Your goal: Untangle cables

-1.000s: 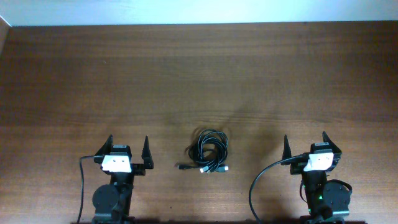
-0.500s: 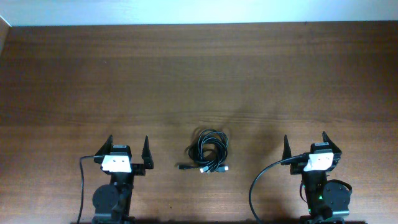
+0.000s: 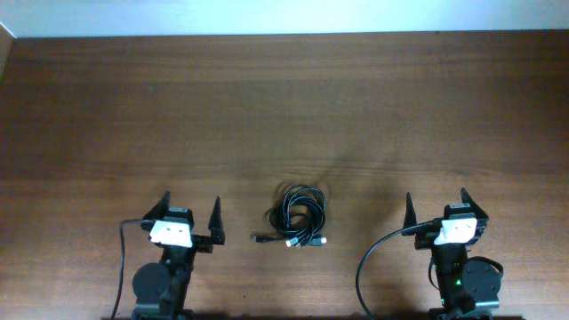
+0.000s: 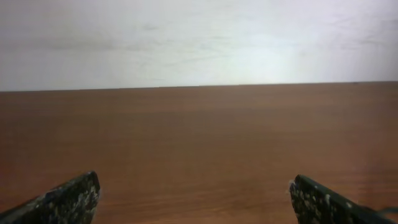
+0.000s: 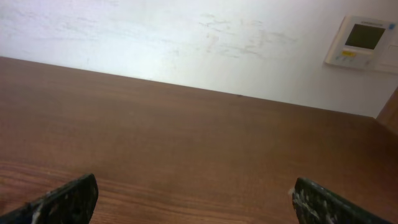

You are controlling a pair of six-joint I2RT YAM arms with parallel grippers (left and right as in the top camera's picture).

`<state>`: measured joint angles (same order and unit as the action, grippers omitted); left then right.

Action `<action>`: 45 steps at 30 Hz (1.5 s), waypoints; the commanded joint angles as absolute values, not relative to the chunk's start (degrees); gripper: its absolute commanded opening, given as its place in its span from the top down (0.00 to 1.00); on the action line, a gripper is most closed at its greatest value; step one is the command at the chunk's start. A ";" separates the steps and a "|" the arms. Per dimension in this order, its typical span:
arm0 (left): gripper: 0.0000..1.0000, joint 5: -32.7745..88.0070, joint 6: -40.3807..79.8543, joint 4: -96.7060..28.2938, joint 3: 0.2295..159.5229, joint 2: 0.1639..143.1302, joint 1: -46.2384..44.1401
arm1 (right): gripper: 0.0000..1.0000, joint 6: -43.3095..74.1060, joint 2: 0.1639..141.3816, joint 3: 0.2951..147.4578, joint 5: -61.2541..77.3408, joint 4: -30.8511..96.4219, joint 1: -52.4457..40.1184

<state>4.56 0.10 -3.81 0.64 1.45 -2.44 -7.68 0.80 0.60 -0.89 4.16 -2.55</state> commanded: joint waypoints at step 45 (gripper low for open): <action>0.01 9.21 -11.88 -21.47 45.12 74.30 -37.01 | 0.01 -7.70 0.51 0.32 -2.20 4.54 -2.17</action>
